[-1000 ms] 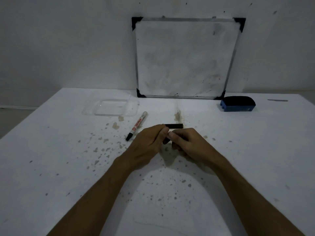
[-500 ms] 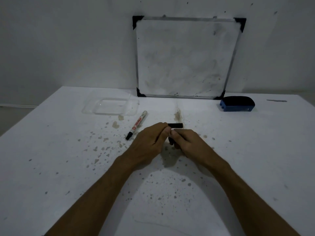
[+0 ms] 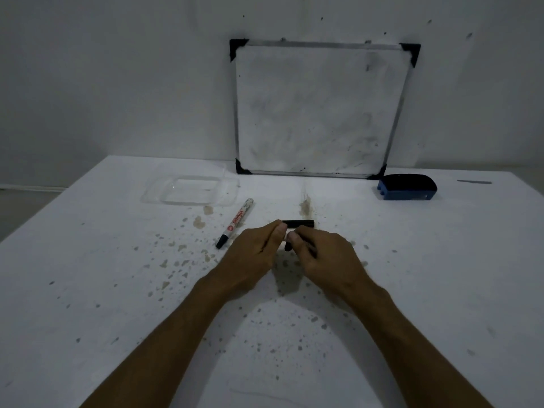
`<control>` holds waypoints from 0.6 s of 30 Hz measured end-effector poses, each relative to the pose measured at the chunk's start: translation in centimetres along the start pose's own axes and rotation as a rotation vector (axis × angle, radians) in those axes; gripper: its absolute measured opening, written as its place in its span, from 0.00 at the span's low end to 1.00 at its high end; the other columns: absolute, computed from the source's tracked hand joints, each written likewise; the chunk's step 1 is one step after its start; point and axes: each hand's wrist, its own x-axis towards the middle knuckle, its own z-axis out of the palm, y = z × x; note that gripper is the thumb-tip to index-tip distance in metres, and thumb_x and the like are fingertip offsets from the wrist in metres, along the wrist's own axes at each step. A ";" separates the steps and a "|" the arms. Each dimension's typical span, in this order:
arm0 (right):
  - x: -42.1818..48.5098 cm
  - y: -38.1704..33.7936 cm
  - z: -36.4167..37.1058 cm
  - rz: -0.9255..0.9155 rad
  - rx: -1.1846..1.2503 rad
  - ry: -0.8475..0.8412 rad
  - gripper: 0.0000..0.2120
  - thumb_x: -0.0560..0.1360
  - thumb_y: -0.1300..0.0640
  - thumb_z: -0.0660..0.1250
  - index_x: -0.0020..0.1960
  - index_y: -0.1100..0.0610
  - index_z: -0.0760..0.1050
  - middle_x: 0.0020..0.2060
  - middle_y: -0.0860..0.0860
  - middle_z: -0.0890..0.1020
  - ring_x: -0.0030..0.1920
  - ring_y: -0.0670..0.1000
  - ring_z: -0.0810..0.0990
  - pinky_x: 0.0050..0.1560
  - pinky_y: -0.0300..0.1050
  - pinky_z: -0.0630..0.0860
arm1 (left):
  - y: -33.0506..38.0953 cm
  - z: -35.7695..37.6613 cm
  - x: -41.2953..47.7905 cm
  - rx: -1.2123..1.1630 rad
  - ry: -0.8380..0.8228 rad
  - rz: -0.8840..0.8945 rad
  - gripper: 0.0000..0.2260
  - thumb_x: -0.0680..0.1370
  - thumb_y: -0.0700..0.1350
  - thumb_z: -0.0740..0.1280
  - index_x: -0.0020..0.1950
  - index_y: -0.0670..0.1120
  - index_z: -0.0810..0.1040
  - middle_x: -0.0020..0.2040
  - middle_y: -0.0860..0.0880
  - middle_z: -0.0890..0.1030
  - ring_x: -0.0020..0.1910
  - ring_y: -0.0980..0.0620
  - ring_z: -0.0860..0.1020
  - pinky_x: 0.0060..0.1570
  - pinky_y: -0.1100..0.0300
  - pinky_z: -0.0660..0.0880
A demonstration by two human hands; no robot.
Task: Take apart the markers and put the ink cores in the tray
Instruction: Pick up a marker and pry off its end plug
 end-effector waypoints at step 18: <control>0.5 1.9 0.5 -0.015 0.030 0.201 0.14 0.79 0.50 0.67 0.62 0.55 0.77 0.53 0.51 0.82 0.51 0.49 0.78 0.54 0.44 0.75 | -1.0 -1.1 0.3 0.566 0.100 0.053 0.12 0.82 0.51 0.70 0.59 0.47 0.87 0.54 0.44 0.81 0.52 0.45 0.80 0.50 0.54 0.76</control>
